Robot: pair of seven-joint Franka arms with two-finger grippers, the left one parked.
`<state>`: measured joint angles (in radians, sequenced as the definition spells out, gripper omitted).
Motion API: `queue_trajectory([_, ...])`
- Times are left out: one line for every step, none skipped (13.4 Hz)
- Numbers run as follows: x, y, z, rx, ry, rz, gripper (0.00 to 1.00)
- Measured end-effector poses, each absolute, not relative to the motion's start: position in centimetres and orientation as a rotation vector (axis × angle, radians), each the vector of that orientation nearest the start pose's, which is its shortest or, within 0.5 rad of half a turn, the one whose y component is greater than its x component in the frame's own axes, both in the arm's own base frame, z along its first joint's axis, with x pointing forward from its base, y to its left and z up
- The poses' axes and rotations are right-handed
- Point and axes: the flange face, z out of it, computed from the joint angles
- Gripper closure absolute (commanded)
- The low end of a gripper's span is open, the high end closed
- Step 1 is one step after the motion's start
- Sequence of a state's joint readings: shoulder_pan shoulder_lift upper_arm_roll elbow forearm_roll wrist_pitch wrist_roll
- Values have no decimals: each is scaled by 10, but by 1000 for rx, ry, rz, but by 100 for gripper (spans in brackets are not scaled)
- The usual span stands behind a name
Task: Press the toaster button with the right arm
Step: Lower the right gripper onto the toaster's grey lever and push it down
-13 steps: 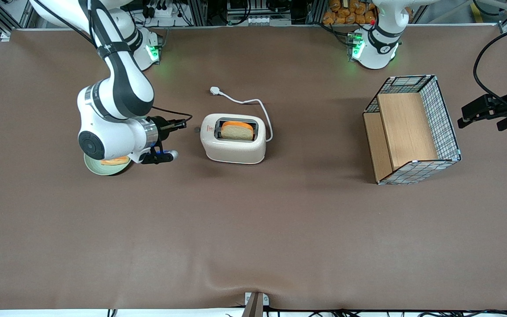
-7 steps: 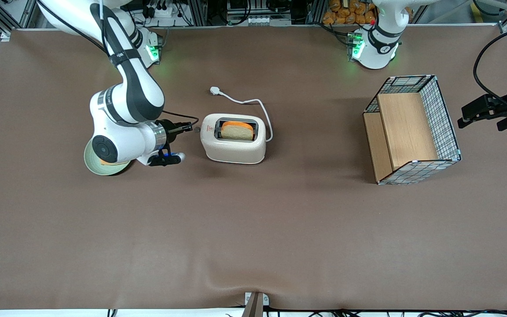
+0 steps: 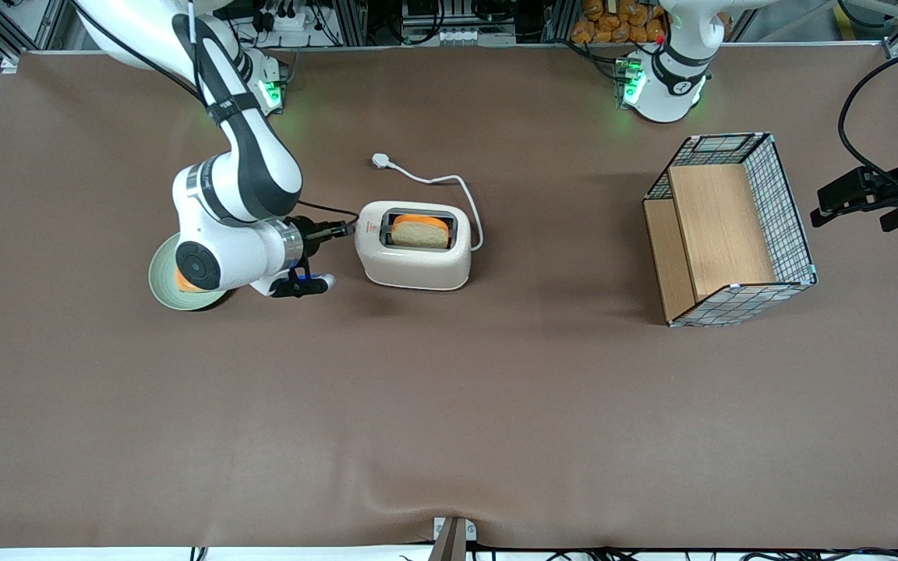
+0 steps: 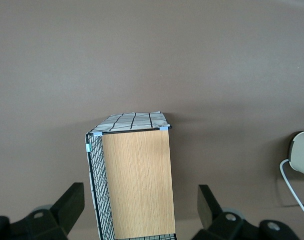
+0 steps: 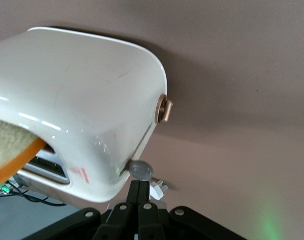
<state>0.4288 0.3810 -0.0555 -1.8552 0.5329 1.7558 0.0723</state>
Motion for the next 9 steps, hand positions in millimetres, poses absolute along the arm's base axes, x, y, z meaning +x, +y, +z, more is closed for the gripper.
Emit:
queue_trajectory([526,257,294,-2683,-92,776,100])
queue_trajectory([526,257,293,-2683,-91,779,100])
queue_trajectory([526,257,291,-2683,-90,782,100])
queue_trajectory([526,257,289,-2683,-89,787,100])
queue_trajectory([525,258,287,-2683,-90,793,100])
queue_trajectory([525,258,284,-2684,-91,799,100])
queue_trajectory([524,259,283,-2684,-92,802,100])
queue_trajectory([524,259,282,-2685,-91,803,100])
queue_trajectory([524,259,282,-2685,-91,804,100])
